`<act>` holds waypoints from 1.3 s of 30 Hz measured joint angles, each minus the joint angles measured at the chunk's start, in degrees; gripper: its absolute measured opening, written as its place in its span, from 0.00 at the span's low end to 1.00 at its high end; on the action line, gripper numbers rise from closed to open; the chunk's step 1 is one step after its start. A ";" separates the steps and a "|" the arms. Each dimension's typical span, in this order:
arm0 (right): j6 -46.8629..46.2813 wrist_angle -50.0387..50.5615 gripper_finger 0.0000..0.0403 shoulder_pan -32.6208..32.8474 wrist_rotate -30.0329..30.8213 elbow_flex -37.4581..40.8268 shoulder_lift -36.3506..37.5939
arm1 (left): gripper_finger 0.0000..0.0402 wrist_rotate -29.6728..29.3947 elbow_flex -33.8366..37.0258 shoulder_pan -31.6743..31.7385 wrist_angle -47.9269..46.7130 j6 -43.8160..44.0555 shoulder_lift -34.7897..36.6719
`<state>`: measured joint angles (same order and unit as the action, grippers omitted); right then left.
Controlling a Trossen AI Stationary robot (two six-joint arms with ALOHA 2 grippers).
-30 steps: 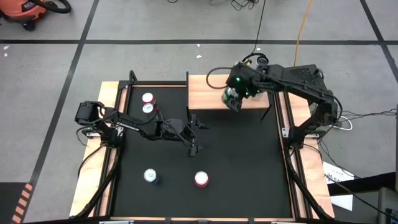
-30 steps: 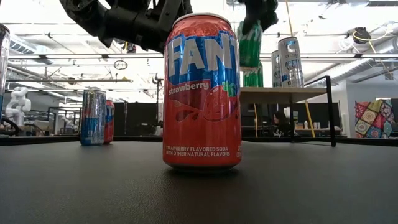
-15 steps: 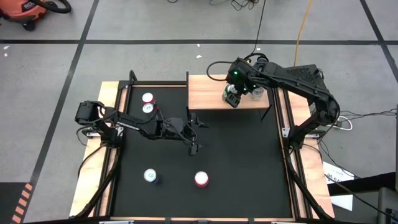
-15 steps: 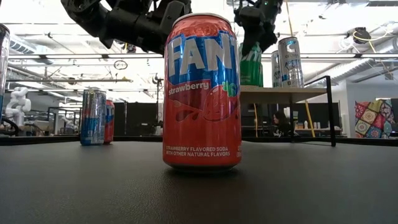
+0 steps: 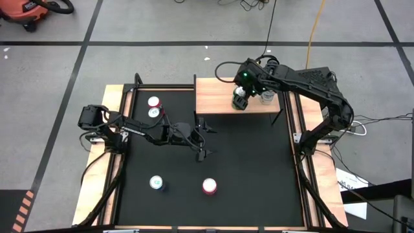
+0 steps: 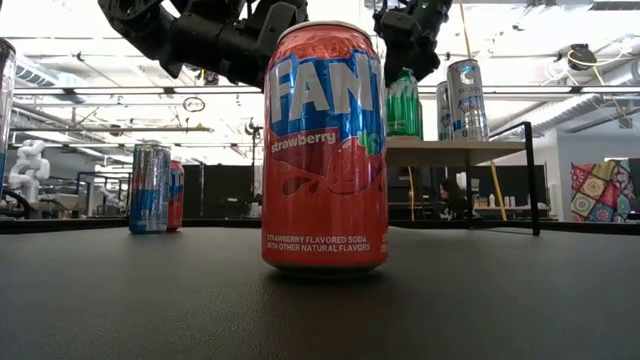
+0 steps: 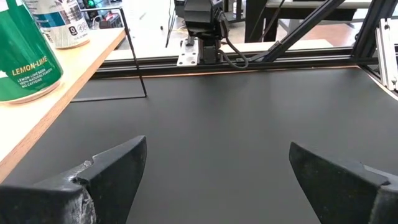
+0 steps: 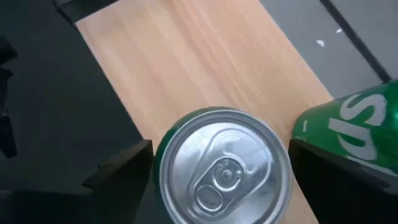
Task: Place canned beverage on shelf
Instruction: Put the green soda can on the shelf
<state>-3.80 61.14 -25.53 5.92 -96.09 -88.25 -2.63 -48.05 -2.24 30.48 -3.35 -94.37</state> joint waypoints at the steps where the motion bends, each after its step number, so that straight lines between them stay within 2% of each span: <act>1: 0.04 -0.15 0.90 0.05 0.45 0.00 0.00 | 0.98 0.00 0.00 -0.02 -0.02 0.00 0.00; 13: 0.11 -0.45 0.89 1.00 1.47 -0.45 0.83 | 0.98 -0.02 0.02 0.66 -0.27 -0.23 -0.02; 22: -0.48 1.18 0.89 2.17 1.50 -7.13 2.60 | 0.98 -0.02 0.04 1.11 -1.09 -0.02 -0.02; 28: -3.87 6.77 0.86 3.78 2.99 -12.14 2.82 | 0.98 -0.02 0.04 1.11 -1.09 -0.04 -0.02; 32: -5.55 8.79 0.70 5.28 4.83 -12.55 2.79 | 0.98 -0.02 0.04 1.11 -1.07 -0.04 -0.02; 39: -9.82 8.96 0.19 5.34 6.41 -11.72 0.97 | 0.98 -0.02 0.04 1.11 -1.03 0.00 -0.02</act>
<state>-13.62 70.10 -20.18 12.33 -107.81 -87.28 -2.66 -48.01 -1.13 29.45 -3.36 -94.39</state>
